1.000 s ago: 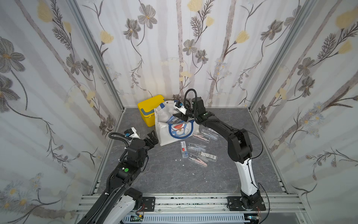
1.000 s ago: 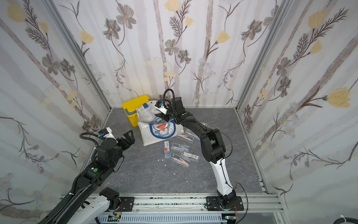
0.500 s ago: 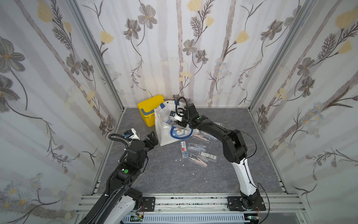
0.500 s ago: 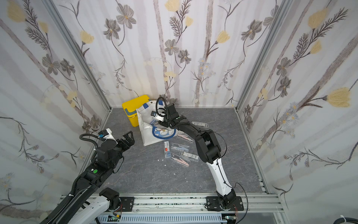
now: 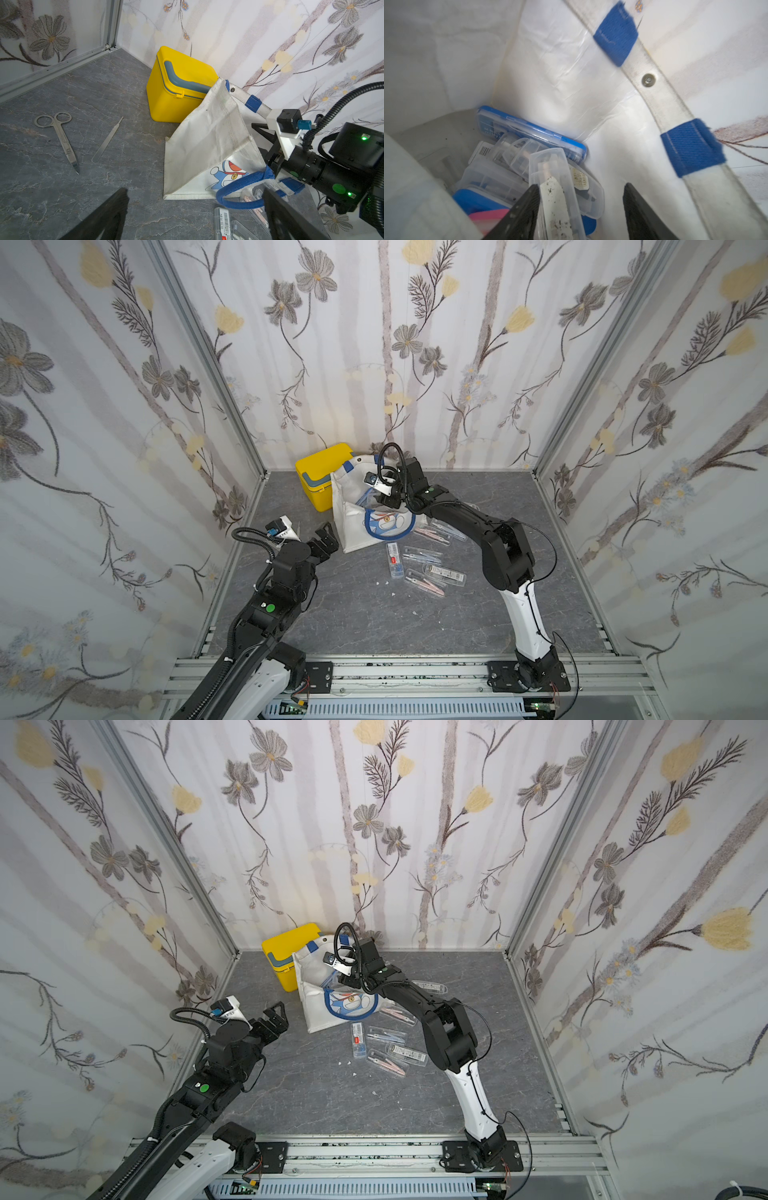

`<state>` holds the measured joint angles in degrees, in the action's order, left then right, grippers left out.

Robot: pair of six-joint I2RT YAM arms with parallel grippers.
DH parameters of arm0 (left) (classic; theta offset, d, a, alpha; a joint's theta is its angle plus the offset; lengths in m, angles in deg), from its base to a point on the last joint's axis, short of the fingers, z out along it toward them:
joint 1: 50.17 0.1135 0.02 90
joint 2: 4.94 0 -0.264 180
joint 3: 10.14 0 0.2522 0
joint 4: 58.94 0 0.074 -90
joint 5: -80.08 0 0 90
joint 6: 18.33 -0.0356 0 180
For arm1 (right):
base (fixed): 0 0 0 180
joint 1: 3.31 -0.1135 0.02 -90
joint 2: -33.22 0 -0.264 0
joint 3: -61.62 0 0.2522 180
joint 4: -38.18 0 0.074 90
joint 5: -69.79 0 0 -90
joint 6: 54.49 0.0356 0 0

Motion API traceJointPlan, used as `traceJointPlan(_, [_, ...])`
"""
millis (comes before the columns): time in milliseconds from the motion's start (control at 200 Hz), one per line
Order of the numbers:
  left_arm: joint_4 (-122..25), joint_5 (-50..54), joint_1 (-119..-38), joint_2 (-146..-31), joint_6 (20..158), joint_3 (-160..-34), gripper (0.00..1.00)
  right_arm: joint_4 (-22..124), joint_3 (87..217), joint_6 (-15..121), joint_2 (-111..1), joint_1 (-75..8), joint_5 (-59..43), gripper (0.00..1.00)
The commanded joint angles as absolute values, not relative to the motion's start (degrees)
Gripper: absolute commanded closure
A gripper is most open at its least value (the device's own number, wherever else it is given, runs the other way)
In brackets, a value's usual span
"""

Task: Put the compass set into the canvas bag
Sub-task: Place the compass set in the canvas bag, then pick up the compass set at the center of the board.

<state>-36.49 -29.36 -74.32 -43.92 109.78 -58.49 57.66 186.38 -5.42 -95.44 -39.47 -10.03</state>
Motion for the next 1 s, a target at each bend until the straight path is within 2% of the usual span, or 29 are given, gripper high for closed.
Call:
traceJointPlan(0, [-37.7, -29.7, -74.2, -43.9, 110.3, -58.2, 0.0, 53.5, 186.4, -2.2, -93.1, -39.6, -8.2, 0.32])
traceJointPlan(205, [-37.4, -29.6, -74.3, -43.7, 110.2, -58.2, 0.0, 47.1, 182.8, 2.7, -87.7, -39.8, -6.3, 0.22])
traceJointPlan(240, [-37.3, -29.6, -74.3, -43.6, 110.1, -58.2, 0.0, 45.1, 181.3, 3.6, -86.4, -39.9, -6.1, 0.16])
traceJointPlan(260, [-37.2, -29.6, -74.3, -43.6, 110.1, -58.2, 0.0, 43.8, 180.3, 4.1, -85.7, -40.0, -6.1, 0.1])
traceJointPlan(275, [-37.1, -29.5, -74.3, -43.6, 110.1, -58.2, 0.0, 42.9, 179.6, 4.5, -85.0, -40.0, -6.2, 0.01])
traceJointPlan(285, [-37.1, -29.6, -74.3, -43.6, 110.1, -58.2, 0.0, 42.2, 179.1, 4.7, -84.6, -40.1, -6.2, 0.0])
traceJointPlan(460, [-36.5, -29.0, -74.3, -43.9, 109.9, -58.5, 0.0, 30.7, 169.5, 11.0, -77.3, -40.5, -9.8, 0.0])
traceJointPlan(659, [-35.8, -28.0, -74.3, -46.3, 109.5, -59.4, 0.0, 24.3, 159.7, 22.2, -69.2, -40.7, -21.8, 0.0])
traceJointPlan(879, [-36.2, -24.2, -74.3, -50.4, 109.1, -60.3, 0.0, 17.1, 143.9, 25.4, -58.6, -40.9, -35.8, 0.01])
traceJointPlan(994, [-36.6, -21.1, -74.3, -54.0, 108.9, -60.9, 0.0, 19.2, 138.3, 26.6, -52.3, -40.0, -43.2, 0.01])
